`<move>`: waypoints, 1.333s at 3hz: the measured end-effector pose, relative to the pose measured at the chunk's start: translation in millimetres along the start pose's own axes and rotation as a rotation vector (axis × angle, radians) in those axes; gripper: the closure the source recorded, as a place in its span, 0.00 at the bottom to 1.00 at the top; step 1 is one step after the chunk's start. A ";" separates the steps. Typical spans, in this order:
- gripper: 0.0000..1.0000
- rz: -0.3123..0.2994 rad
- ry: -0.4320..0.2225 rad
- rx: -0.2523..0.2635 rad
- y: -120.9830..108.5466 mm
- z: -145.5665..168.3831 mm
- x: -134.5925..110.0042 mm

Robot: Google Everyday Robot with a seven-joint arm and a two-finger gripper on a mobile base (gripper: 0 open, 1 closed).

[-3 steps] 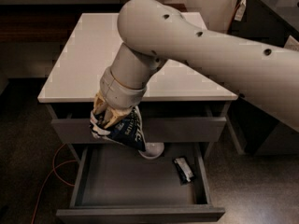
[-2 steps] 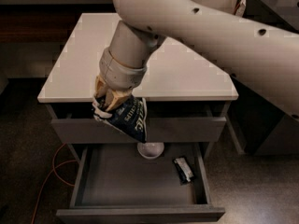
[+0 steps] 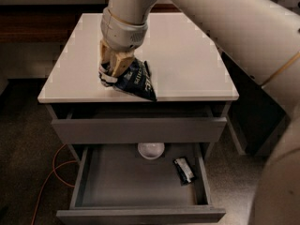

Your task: Pick blue chip bag from middle drawer and place on counter

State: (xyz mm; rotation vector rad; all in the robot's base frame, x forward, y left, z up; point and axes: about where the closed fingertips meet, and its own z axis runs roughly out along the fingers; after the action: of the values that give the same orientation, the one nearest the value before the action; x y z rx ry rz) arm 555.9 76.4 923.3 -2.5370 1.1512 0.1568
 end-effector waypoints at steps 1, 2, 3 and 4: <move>1.00 0.029 0.041 -0.026 -25.9 -10.4 26.8; 1.00 0.066 0.056 -0.012 -41.6 -13.9 63.9; 0.79 0.099 0.094 0.008 -54.6 -11.2 106.3; 0.54 0.120 0.121 0.014 -58.9 -7.8 129.3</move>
Offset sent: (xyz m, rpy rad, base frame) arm 0.1050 -0.0701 0.0060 -0.1097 0.0547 -0.1130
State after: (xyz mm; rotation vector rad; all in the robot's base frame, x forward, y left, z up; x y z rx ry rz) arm 685.4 17.9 915.1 -2.4945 1.3467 0.0249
